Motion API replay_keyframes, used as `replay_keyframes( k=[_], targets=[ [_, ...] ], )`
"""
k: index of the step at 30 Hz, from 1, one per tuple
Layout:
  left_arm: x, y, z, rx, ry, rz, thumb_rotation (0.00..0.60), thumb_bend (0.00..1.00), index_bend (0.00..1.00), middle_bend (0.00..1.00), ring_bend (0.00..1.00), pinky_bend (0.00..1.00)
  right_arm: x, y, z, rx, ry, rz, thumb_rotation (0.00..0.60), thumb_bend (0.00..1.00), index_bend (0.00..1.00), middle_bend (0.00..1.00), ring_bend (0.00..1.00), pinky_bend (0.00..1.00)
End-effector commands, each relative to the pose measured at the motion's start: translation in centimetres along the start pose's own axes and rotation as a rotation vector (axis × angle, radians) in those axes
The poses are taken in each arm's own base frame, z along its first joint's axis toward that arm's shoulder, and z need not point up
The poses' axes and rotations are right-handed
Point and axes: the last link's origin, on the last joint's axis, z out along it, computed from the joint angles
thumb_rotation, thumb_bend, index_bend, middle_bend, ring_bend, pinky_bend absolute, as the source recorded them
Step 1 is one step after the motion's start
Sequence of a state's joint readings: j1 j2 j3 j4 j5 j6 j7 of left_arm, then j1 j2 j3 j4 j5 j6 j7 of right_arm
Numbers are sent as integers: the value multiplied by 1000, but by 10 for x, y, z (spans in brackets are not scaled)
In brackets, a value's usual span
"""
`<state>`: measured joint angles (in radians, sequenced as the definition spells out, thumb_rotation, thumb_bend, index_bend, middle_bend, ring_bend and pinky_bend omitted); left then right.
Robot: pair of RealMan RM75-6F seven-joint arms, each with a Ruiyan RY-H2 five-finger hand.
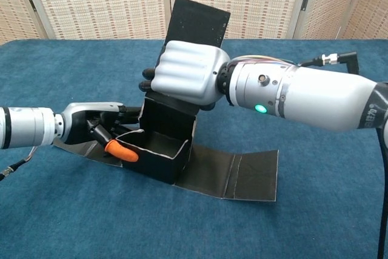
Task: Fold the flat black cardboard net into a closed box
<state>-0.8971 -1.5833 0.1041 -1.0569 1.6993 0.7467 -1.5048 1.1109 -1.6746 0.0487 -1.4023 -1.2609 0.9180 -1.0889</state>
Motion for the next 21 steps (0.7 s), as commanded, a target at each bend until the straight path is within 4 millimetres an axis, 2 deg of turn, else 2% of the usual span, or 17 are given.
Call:
replay_keyframes(
  k=[1,5,7,12,14,18,21],
  targets=[
    [-1,-2,7,-11,-17,-15,600,162,201,174,506,761,-1,-3,1,2,11,9,600,344,462,460,782,1000],
    [0,-5,10,-16,4,-2,600,161,212,188,520,761,-4,-4,2,-7,10,40,600,345,462,426,781,1000],
    [0,-7,11,-18,18,19,600,162,214,191,523,761,-6,-5,1,-13,2,54,600,345,413,373,781,1000],
    [-3,-10,11,-23,38,13,600,161,260,241,543,762,-8,-6,-2,-16,-1,82,600,334,30,179,776,1000],
    [-4,-10,11,-23,42,2,600,162,299,281,557,761,-7,-7,-3,-24,-3,97,600,322,0,145,776,1000],
    [-4,-10,12,-22,48,-4,600,162,352,341,561,754,-4,-8,-4,-30,-6,116,600,319,0,107,772,1000],
    [-5,-9,11,-27,48,-3,600,163,386,373,562,751,-5,-5,-6,-54,-25,139,600,289,0,42,756,1000]
  ],
)
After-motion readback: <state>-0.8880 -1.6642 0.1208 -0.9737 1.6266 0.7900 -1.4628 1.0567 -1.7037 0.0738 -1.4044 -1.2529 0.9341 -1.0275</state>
